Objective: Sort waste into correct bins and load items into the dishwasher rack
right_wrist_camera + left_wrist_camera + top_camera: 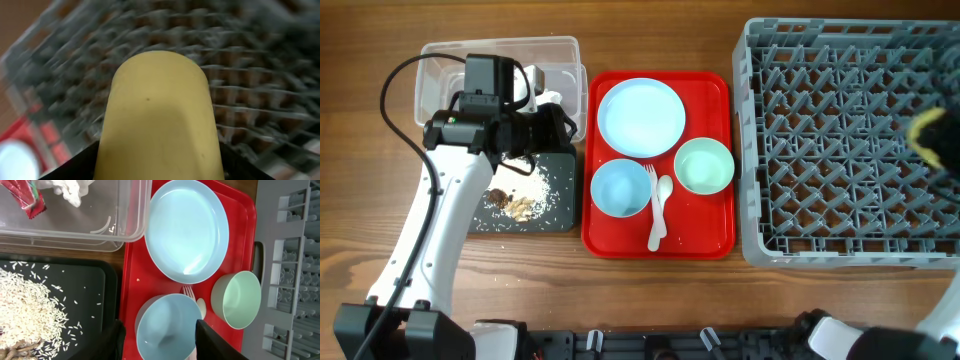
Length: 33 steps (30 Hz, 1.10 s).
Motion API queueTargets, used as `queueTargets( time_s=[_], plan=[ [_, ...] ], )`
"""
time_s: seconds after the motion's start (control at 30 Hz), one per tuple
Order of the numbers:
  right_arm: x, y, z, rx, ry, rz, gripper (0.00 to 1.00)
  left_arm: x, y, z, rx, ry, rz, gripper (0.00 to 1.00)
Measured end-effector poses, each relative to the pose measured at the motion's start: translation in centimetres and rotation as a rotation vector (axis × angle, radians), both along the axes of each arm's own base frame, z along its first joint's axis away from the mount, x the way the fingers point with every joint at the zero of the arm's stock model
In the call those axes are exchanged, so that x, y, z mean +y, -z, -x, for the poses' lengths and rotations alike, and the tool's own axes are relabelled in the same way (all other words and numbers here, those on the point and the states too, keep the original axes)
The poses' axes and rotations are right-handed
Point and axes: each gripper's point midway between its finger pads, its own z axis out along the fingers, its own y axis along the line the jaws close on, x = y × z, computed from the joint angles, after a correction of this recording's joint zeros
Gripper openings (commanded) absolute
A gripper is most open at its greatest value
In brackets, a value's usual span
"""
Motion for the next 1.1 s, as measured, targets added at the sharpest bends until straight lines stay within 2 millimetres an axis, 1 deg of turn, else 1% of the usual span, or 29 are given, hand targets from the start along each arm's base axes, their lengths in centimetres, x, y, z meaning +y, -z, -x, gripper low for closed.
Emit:
queueTargets(
  time_s=[0.07,0.2,0.33,0.37,0.4,0.43,0.5,0.6,0.63,0.67,0.8,0.93,1.03,1.1],
  plan=[
    [-2.7,1.2,1.3,0.043,0.112,-0.019,0.04,0.1,0.0,0.0,-0.001,0.000,-0.004,0.46],
    [-6.6,4.4,3.1,0.115,0.284,-0.078,0.04,0.1,0.0,0.0,-0.002,0.001,-0.007,0.46],
    [-8.5,7.2,3.6,0.167,0.358,-0.129,0.05,-0.2,0.0,0.0,-0.002,0.007,-0.007,0.46],
    [-8.9,8.3,3.7,0.191,0.372,-0.149,0.08,-0.3,0.0,0.1,-0.002,0.011,-0.007,0.46],
    [-9.1,8.9,3.8,0.203,0.385,-0.157,0.14,-0.3,0.0,0.1,-0.002,0.012,-0.007,0.46],
    [-9.3,9.4,3.8,0.215,0.395,-0.164,0.25,-0.4,0.0,0.1,-0.001,0.013,-0.007,0.46],
    [-9.7,10.7,3.8,0.240,0.413,-0.182,0.53,-0.4,0.0,0.1,-0.001,0.014,-0.007,0.50],
    [-10.0,12.4,3.9,0.276,0.426,-0.212,0.92,-0.4,0.1,0.2,0.000,0.016,-0.009,0.55],
    [-10.0,12.7,3.9,0.282,0.429,-0.219,0.97,-0.4,0.1,0.2,-0.001,0.019,-0.010,0.56],
    [-10.0,13.0,3.9,0.285,0.432,-0.223,1.00,-0.4,0.1,0.2,-0.001,0.020,-0.010,0.58],
    [-9.9,13.0,3.4,0.263,0.422,-0.236,1.00,-0.4,0.1,0.2,-0.001,0.020,-0.010,0.59],
    [-8.8,12.7,2.4,0.220,0.386,-0.305,0.99,-0.4,0.1,0.2,-0.001,0.020,-0.011,0.59],
    [-8.0,11.8,1.4,0.176,0.337,-0.336,0.98,-0.4,0.1,0.3,0.003,0.020,-0.011,0.59],
    [-7.0,10.5,0.3,0.132,0.276,-0.332,0.97,-0.4,0.1,0.3,0.003,0.020,-0.011,0.60]
  ],
)
